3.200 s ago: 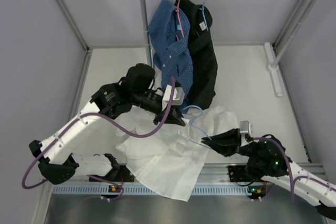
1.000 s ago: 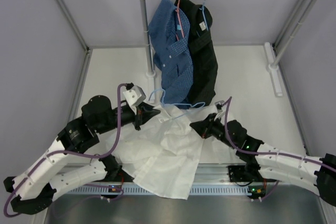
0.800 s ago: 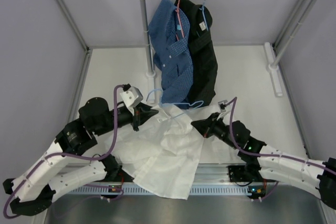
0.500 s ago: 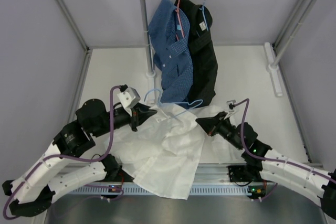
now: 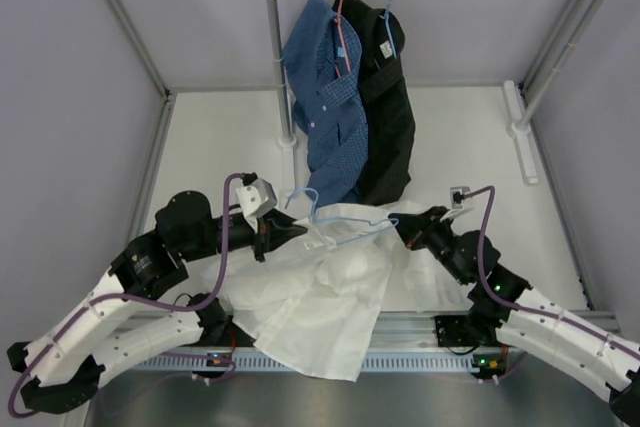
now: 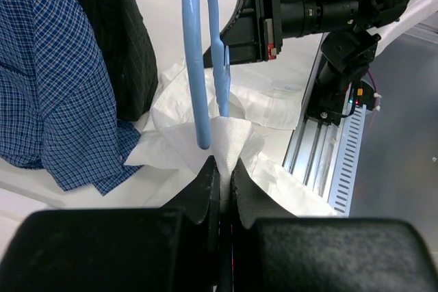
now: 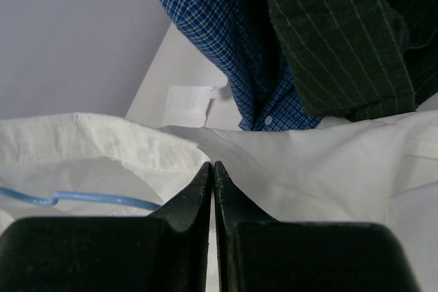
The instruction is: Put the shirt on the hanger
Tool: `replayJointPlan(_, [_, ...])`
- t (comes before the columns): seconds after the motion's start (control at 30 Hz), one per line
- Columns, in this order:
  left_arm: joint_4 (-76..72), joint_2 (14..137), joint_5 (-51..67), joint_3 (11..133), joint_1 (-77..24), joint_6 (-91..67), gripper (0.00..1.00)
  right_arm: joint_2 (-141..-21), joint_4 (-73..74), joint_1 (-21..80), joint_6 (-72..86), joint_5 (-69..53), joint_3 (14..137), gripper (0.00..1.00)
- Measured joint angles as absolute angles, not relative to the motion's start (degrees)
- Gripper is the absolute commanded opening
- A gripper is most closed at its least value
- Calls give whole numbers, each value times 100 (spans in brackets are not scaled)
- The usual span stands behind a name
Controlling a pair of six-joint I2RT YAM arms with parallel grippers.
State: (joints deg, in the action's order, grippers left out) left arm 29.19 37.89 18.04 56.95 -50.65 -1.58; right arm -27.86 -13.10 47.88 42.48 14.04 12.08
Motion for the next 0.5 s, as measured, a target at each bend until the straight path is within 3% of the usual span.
replayJointPlan(0.5, [3301, 3857, 1009, 5590, -5065, 14, 0, -2596, -910, 4775, 3861, 1551, 1588, 0])
